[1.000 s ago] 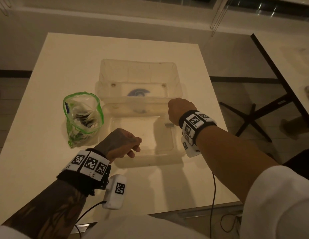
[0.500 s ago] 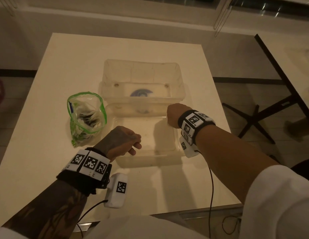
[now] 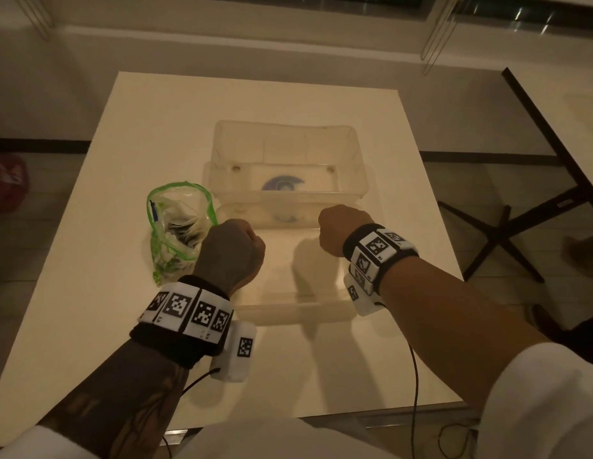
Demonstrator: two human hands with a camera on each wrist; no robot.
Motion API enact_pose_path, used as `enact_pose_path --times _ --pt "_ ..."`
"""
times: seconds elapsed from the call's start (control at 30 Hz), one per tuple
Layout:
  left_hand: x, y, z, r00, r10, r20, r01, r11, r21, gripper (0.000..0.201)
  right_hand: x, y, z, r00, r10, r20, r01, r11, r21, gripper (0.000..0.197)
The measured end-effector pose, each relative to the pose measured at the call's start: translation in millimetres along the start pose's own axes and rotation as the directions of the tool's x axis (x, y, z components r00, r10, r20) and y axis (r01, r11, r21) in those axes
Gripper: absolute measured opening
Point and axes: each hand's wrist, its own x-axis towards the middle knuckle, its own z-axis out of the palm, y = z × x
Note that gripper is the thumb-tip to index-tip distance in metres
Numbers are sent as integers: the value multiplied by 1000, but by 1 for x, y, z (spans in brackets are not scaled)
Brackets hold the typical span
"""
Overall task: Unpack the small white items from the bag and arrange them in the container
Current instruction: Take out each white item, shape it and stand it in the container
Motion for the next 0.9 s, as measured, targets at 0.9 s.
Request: enact_pose_path --times 0.9 --pt "27 -27 -35 972 -236 -10 219 884 413 19 -15 -30 9 992 -114 46 113 993 31 8"
